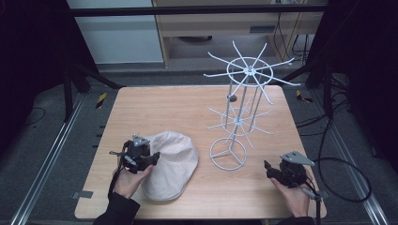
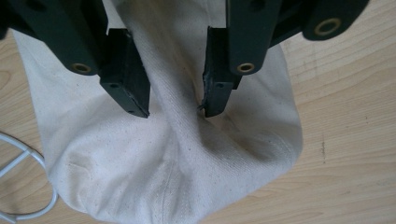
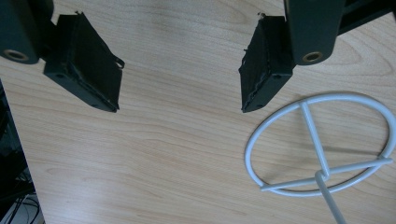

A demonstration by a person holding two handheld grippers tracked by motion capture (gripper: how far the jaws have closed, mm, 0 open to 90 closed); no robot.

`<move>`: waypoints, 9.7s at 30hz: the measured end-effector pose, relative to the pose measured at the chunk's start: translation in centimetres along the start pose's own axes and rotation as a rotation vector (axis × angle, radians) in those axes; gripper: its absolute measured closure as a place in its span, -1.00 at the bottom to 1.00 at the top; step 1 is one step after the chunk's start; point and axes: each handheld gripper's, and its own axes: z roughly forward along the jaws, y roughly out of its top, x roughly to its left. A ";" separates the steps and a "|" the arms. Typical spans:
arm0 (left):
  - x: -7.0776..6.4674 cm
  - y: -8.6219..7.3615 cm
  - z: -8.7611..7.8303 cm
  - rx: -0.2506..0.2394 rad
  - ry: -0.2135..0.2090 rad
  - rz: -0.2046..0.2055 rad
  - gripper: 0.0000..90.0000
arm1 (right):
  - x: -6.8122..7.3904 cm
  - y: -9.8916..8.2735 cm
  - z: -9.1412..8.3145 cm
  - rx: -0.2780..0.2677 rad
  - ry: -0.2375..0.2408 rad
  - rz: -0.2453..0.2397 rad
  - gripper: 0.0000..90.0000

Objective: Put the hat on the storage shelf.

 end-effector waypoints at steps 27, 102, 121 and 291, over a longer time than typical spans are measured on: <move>0.5 0.4 -1.9 -0.050 -0.077 -0.007 0.96 | -0.2 -0.1 0.1 0.013 0.001 -0.003 -0.35; 1.1 1.6 -17.2 -0.803 -0.194 -0.001 0.97 | -0.3 -0.1 -0.3 -0.050 0.000 -0.007 -0.40; 0.5 3.6 -18.9 -0.937 -0.268 -0.020 0.97 | -0.2 0.0 -0.3 -0.062 0.000 -0.018 -0.41; -3.9 5.7 -7.7 -0.636 -0.319 0.154 -0.13 | -0.2 -0.1 -0.2 -0.064 0.008 -0.026 -0.46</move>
